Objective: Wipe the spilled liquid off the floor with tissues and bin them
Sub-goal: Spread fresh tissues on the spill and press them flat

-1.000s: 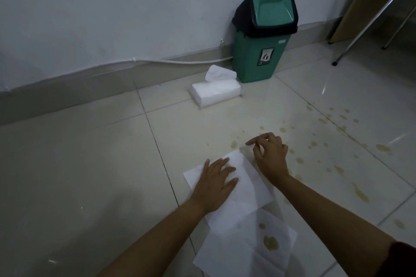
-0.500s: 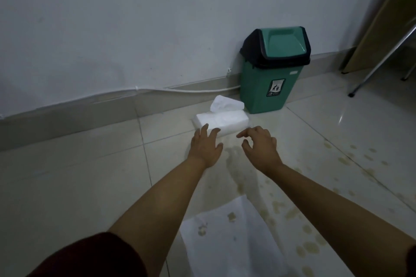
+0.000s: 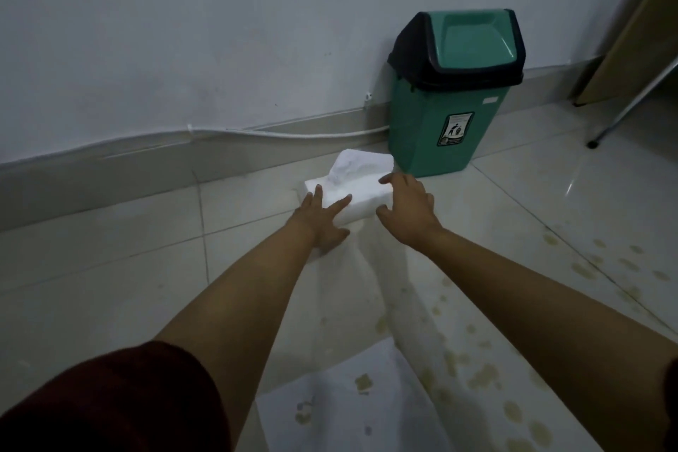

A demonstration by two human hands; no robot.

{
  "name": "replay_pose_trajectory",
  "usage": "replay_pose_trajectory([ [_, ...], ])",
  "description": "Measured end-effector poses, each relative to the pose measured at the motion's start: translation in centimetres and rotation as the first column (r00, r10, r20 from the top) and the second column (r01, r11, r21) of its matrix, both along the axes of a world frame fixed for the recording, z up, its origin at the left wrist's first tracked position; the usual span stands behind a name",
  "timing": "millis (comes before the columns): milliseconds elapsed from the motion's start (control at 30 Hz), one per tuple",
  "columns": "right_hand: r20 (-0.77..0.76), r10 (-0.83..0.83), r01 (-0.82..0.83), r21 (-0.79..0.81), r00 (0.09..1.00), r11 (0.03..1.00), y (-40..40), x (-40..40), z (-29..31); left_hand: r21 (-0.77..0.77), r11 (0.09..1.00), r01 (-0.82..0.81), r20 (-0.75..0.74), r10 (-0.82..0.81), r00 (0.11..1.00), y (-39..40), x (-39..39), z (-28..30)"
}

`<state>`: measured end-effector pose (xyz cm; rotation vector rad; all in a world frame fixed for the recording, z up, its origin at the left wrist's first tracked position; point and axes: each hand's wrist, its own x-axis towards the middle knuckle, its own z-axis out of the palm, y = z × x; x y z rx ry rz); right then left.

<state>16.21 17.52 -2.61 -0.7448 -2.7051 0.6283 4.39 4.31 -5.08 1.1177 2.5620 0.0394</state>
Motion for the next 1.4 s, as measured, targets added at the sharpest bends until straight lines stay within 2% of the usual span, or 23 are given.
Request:
replay_pose_trajectory([
  [200,-0.003,0.015,-0.015,0.047,1.000,0.999,0.2,-3.5,0.7,0.010,0.999,0.035,-0.024,-0.034,0.999,-0.1,0.0,-0.3],
  [300,0.071,0.108,-0.116,0.106,0.992,0.988,0.3,-5.6,2.2,0.026,0.999,0.031,-0.002,-0.031,1.000,-0.3,0.3,-0.5],
  [367,0.122,0.138,-0.160,0.194,0.983,0.968,0.3,-6.7,3.2,0.035,0.999,0.037,0.010,-0.037,0.999,-0.4,0.1,-0.4],
  [467,0.197,0.101,-0.180,0.440,0.975,0.879,0.1,-7.4,4.3,0.017,0.999,0.049,0.002,-0.049,0.999,-0.3,0.1,-0.2],
  [533,0.128,0.061,-0.119,0.511,0.990,0.851,0.0,-7.4,4.8,0.000,0.999,0.046,-0.006,-0.046,0.999,-0.2,0.2,-0.1],
  [667,-0.048,0.042,-0.013,0.489,0.998,0.872,0.0,-6.7,5.6,0.013,0.999,0.039,0.000,-0.039,0.999,-0.3,0.3,-0.5],
  [733,-0.210,0.002,0.083,0.398,0.978,0.914,-0.1,-6.7,6.5,0.013,0.999,0.041,0.003,-0.041,0.999,-0.4,0.4,-0.7],
  [800,-0.408,-0.057,0.162,0.228,0.911,0.960,0.0,-7.1,8.4,0.019,0.999,0.041,0.005,-0.041,0.999,-0.4,0.3,-0.8],
  [867,-0.449,-0.018,0.089,0.138,0.893,0.986,0.5,-7.3,10.1,0.017,0.999,0.044,0.005,-0.044,0.999,-0.5,0.3,-0.9],
  [967,-0.250,0.086,-0.086,0.009,0.964,0.996,1.0,-6.7,11.0,0.004,0.999,0.042,0.006,-0.042,0.999,-0.4,0.4,-0.6],
  [1067,-0.119,0.071,-0.097,-0.226,0.990,0.969,1.4,-5.8,9.2,-0.002,1.000,0.030,0.024,-0.029,0.999,-0.2,0.4,0.0],
  [1100,-0.114,0.069,-0.094,-0.227,0.991,0.969,1.5,-5.6,8.5,-0.004,1.000,0.028,0.030,-0.028,0.999,-0.1,0.4,0.2],
  [1167,-0.050,0.124,-0.128,-0.093,0.991,0.987,1.5,-5.4,7.6,-0.008,0.999,0.033,0.032,-0.033,0.999,-0.1,0.4,0.3],
  [1233,0.115,0.201,-0.208,0.054,0.973,0.977,0.9,-5.5,7.0,0.000,1.000,0.031,0.031,-0.031,0.999,-0.3,0.3,0.2],
  [1300,0.254,0.224,-0.274,0.182,0.941,0.944,0.6,-5.7,6.4,0.010,1.000,0.027,0.027,-0.028,0.999,-0.3,0.3,-0.1],
  [1400,0.368,0.196,-0.333,0.358,0.909,0.873,0.1,-6.1,5.2,0.014,1.000,0.025,0.029,-0.025,0.999,-0.3,0.3,-0.2],
])
